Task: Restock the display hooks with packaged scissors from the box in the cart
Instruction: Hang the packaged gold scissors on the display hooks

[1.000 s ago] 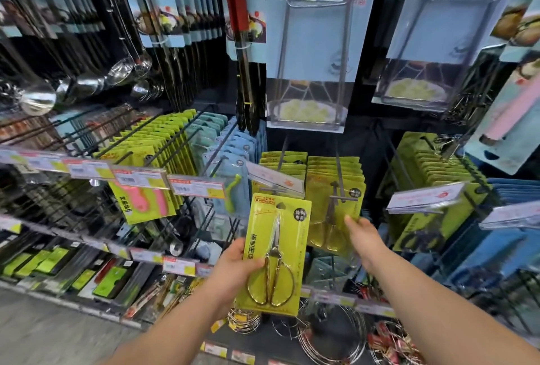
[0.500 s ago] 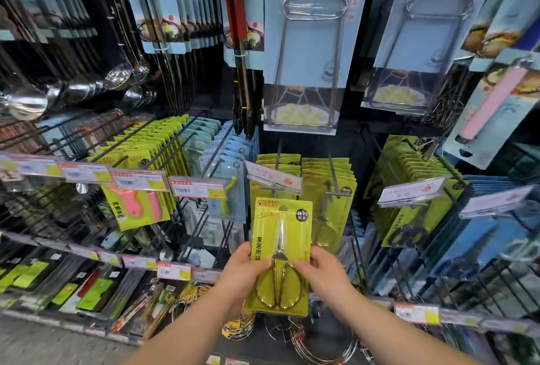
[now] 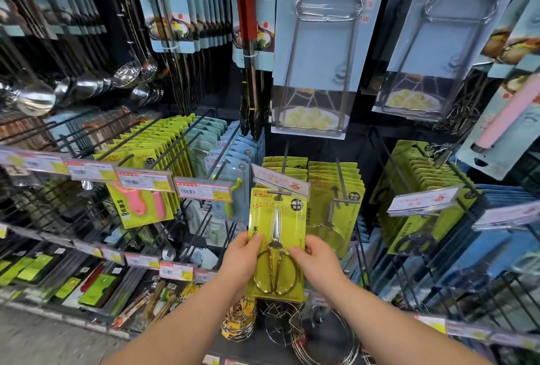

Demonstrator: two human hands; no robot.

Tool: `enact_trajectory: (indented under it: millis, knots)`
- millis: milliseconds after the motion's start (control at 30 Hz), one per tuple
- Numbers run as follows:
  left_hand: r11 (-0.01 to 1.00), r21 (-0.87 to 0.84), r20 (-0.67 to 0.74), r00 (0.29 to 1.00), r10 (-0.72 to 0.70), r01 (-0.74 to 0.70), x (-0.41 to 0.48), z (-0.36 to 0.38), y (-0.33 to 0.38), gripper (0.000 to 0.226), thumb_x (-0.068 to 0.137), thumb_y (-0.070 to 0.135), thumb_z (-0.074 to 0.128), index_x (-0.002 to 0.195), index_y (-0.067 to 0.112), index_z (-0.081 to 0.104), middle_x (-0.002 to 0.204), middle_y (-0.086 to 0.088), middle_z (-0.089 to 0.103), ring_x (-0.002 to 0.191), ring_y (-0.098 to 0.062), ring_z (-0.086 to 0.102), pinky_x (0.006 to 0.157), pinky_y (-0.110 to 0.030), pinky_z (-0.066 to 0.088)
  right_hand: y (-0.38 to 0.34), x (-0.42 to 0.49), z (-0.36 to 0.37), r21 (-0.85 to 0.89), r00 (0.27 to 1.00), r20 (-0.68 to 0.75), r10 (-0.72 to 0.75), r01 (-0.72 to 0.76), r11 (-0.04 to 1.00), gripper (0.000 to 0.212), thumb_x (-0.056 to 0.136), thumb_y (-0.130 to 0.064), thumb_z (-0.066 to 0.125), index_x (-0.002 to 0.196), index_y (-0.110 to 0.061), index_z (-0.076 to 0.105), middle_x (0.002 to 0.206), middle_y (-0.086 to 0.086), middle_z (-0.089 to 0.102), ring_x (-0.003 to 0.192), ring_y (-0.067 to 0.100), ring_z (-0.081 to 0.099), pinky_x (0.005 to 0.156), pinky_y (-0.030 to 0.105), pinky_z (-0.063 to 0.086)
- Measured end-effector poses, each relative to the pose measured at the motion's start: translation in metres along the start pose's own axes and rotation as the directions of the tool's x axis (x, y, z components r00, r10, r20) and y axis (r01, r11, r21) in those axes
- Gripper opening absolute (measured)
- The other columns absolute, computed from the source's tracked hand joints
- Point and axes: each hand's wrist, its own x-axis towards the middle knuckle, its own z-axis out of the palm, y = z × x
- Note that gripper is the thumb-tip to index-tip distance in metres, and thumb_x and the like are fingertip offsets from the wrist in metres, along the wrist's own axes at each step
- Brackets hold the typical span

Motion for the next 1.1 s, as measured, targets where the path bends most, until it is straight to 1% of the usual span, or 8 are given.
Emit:
enact_trajectory:
  millis: [133,233,367,433,567,667,900,1100]
  knots:
    - [1.0,-0.001,-0.006,1.0,0.006,-0.006,0.01,0.004,0.006,0.038,0.1,0.028,0.045,0.134,0.013,0.045,0.119,0.002,0.052,0.117,-0.023,0.05,0.105,-0.038,0.037,0.002,0.013,0.001,0.035,1.0,-0.002,-0.001,0.001,0.999,0.019,0.092,-0.024,0.056,0.092,-0.005,0.057,0.074,-0.002,0.049,0.061,0.008,0.042,0.051,0.014,0.036]
    - [0.998,0.053,-0.028,0.999,0.017,-0.016,0.021,0.008,0.011,0.036,0.097,0.031,0.048,0.128,0.013,0.048,0.129,-0.009,0.056,0.116,-0.029,0.056,0.103,-0.047,0.044,0.003,0.026,0.001,0.047,1.0,-0.012,0.011,-0.011,0.999,0.015,0.091,-0.023,0.058,0.087,-0.009,0.057,0.074,-0.003,0.052,0.063,0.009,0.045,0.054,0.017,0.037]
    - [0.982,0.178,-0.076,0.995,0.07,-0.055,0.042,0.012,0.014,0.014,0.096,0.022,0.051,0.107,0.014,0.05,0.087,0.0,0.059,0.077,-0.012,0.055,0.069,-0.026,0.046,0.006,0.046,-0.003,-0.058,0.999,-0.01,0.032,-0.033,0.998,0.02,0.092,-0.026,0.057,0.076,-0.018,0.047,0.071,-0.007,0.045,0.064,0.009,0.043,0.053,0.019,0.032]
    - [0.968,0.246,-0.082,0.994,0.076,-0.053,0.05,0.013,0.017,0.016,0.095,0.021,0.052,0.106,0.01,0.052,0.084,-0.002,0.057,0.069,-0.014,0.051,0.062,-0.026,0.043,0.009,0.056,-0.003,-0.111,0.997,-0.005,0.078,-0.078,0.991,0.024,0.092,-0.031,0.055,0.075,-0.022,0.041,0.074,-0.007,0.045,0.066,0.01,0.045,0.057,0.021,0.035]
    - [0.917,0.396,-0.099,0.991,0.091,-0.045,0.062,0.016,0.024,0.015,0.093,0.025,0.056,0.094,0.009,0.053,0.089,-0.009,0.058,0.079,-0.024,0.053,0.072,-0.035,0.045,0.008,0.071,-0.008,-0.128,0.988,0.017,0.153,-0.149,0.981,0.017,0.093,-0.035,0.053,0.096,-0.019,0.057,0.11,0.008,0.054,0.099,0.023,0.054,0.081,0.029,0.041]
    - [0.895,0.446,-0.107,0.99,0.087,-0.03,0.066,0.016,0.028,0.016,0.095,0.026,0.053,0.096,0.01,0.051,0.091,-0.008,0.055,0.082,-0.023,0.05,0.068,-0.027,0.036,0.005,0.079,-0.011,-0.127,0.978,0.017,0.209,-0.206,0.97,0.05,0.096,-0.036,0.049,0.135,-0.006,0.046,0.138,0.011,0.047,0.127,0.028,0.046,0.102,0.029,0.037]
    - [0.881,0.472,-0.107,0.992,0.068,-0.009,0.077,0.013,0.035,0.036,0.096,0.03,0.052,0.12,0.004,0.056,0.118,-0.017,0.06,0.096,-0.028,0.056,0.084,-0.031,0.044,0.002,0.084,-0.006,-0.167,0.971,0.038,0.234,-0.225,0.96,0.053,0.095,-0.036,0.049,0.14,-0.012,0.037,0.138,0.01,0.049,0.124,0.028,0.049,0.101,0.034,0.04]
    - [0.843,0.533,-0.056,0.991,0.122,-0.074,0.062,0.003,0.033,0.059,0.094,0.031,0.054,0.144,0.008,0.034,0.142,-0.018,0.045,0.124,-0.034,0.05,0.101,-0.036,0.042,0.001,0.062,-0.012,-0.349,0.99,0.053,0.129,-0.102,0.931,0.062,0.095,-0.035,0.049,0.148,-0.013,0.024,0.149,0.011,0.036,0.133,0.028,0.042,0.109,0.035,0.036]
